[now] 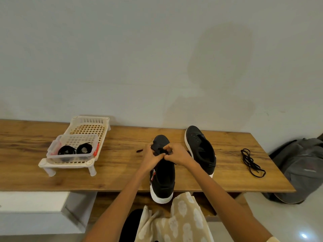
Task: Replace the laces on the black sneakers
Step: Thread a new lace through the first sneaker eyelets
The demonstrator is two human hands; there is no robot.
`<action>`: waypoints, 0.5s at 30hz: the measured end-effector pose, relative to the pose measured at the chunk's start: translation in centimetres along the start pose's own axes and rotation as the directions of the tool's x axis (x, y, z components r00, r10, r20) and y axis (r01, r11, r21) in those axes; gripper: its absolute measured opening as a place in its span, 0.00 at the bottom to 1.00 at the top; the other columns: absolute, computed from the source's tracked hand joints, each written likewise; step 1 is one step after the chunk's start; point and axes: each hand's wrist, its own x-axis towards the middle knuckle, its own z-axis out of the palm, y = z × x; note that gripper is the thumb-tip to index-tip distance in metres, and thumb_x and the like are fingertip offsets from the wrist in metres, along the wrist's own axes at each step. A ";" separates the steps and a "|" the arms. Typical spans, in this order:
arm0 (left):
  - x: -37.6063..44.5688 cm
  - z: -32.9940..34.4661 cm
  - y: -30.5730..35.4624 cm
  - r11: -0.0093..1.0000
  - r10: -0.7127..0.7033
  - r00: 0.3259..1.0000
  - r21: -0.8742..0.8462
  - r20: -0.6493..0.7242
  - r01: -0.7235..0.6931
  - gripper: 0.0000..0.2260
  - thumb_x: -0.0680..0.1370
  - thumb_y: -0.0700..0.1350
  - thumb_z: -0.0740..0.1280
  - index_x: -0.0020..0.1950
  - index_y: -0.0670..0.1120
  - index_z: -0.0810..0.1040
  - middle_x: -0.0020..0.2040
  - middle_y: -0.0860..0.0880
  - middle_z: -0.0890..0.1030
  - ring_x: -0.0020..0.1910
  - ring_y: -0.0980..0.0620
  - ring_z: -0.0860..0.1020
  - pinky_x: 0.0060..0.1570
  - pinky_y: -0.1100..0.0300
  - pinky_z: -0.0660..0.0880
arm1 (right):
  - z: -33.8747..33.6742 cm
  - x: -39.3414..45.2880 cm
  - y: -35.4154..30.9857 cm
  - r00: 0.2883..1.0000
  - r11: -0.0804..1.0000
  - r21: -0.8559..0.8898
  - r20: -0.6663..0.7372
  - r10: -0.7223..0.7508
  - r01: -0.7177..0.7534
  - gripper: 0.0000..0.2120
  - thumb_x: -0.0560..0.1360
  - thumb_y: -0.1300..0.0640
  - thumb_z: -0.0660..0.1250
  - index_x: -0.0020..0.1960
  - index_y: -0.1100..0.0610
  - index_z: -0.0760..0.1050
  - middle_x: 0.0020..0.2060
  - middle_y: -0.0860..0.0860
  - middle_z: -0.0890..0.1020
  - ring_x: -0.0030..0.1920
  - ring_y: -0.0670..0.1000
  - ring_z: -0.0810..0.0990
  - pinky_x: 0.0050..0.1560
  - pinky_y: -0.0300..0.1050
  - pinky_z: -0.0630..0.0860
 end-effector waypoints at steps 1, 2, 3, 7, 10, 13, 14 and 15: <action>-0.1 0.0 -0.1 0.998 0.034 0.998 0.043 0.045 -0.036 0.33 0.72 0.46 0.73 0.71 0.46 0.59 0.64 0.45 0.70 0.60 0.47 0.73 0.59 0.51 0.75 | -0.1 -0.1 0.0 1.000 1.000 0.014 0.001 -0.001 0.001 0.20 0.73 0.56 0.69 0.64 0.57 0.73 0.58 0.53 0.77 0.56 0.51 0.76 0.57 0.45 0.75; -0.3 -0.2 -0.1 0.996 0.056 0.995 0.070 0.078 -0.061 0.34 0.72 0.47 0.73 0.72 0.47 0.59 0.65 0.45 0.69 0.60 0.47 0.73 0.59 0.52 0.75 | -0.2 -0.3 0.1 1.000 0.999 0.052 0.007 0.007 -0.008 0.20 0.74 0.57 0.68 0.65 0.57 0.72 0.58 0.53 0.77 0.56 0.51 0.77 0.57 0.45 0.75; -0.5 -0.4 -0.1 0.988 0.085 0.993 0.118 0.087 -0.095 0.32 0.72 0.47 0.73 0.72 0.48 0.61 0.64 0.46 0.69 0.57 0.49 0.74 0.56 0.54 0.75 | -0.3 -0.6 0.2 0.999 0.993 0.112 0.012 0.032 -0.033 0.20 0.74 0.59 0.68 0.65 0.57 0.71 0.58 0.53 0.77 0.57 0.51 0.77 0.56 0.44 0.75; -1.4 -0.7 0.9 0.794 0.287 0.955 0.541 0.070 -0.278 0.14 0.75 0.49 0.67 0.60 0.53 0.75 0.56 0.50 0.69 0.53 0.50 0.73 0.52 0.57 0.73 | -0.3 -1.6 0.7 0.987 0.923 0.357 -0.015 0.159 -0.143 0.17 0.75 0.62 0.66 0.63 0.56 0.70 0.53 0.53 0.80 0.51 0.49 0.78 0.48 0.40 0.77; -1.7 0.3 1.4 0.450 0.491 0.866 0.824 0.093 -0.344 0.12 0.75 0.46 0.64 0.59 0.52 0.75 0.57 0.49 0.71 0.58 0.49 0.69 0.57 0.55 0.67 | 0.0 -2.1 0.7 0.975 0.892 0.422 -0.070 0.211 -0.163 0.13 0.74 0.62 0.66 0.57 0.55 0.70 0.41 0.49 0.79 0.40 0.46 0.77 0.35 0.34 0.74; -1.4 1.1 1.8 0.392 0.513 0.847 0.840 0.139 -0.375 0.10 0.77 0.42 0.63 0.58 0.47 0.74 0.57 0.48 0.73 0.56 0.48 0.73 0.53 0.56 0.70 | 0.3 -2.3 0.7 0.971 0.870 0.465 -0.079 0.227 -0.166 0.12 0.74 0.61 0.67 0.55 0.55 0.70 0.39 0.48 0.78 0.38 0.45 0.77 0.33 0.34 0.72; -1.1 1.2 2.1 0.425 0.491 0.862 0.828 0.130 -0.367 0.07 0.77 0.41 0.63 0.55 0.46 0.73 0.55 0.48 0.75 0.53 0.48 0.74 0.49 0.57 0.71 | 0.2 -2.3 0.7 0.972 0.868 0.468 -0.076 0.224 -0.164 0.11 0.74 0.61 0.67 0.55 0.55 0.70 0.39 0.48 0.78 0.38 0.44 0.76 0.33 0.33 0.71; -0.8 1.4 2.3 0.452 0.466 0.877 0.821 0.117 -0.349 0.04 0.78 0.41 0.62 0.52 0.46 0.73 0.53 0.48 0.75 0.50 0.48 0.75 0.43 0.57 0.71 | 0.2 -2.3 0.6 0.973 0.868 0.470 -0.072 0.218 -0.159 0.11 0.74 0.61 0.67 0.54 0.54 0.70 0.38 0.47 0.78 0.38 0.44 0.76 0.32 0.33 0.71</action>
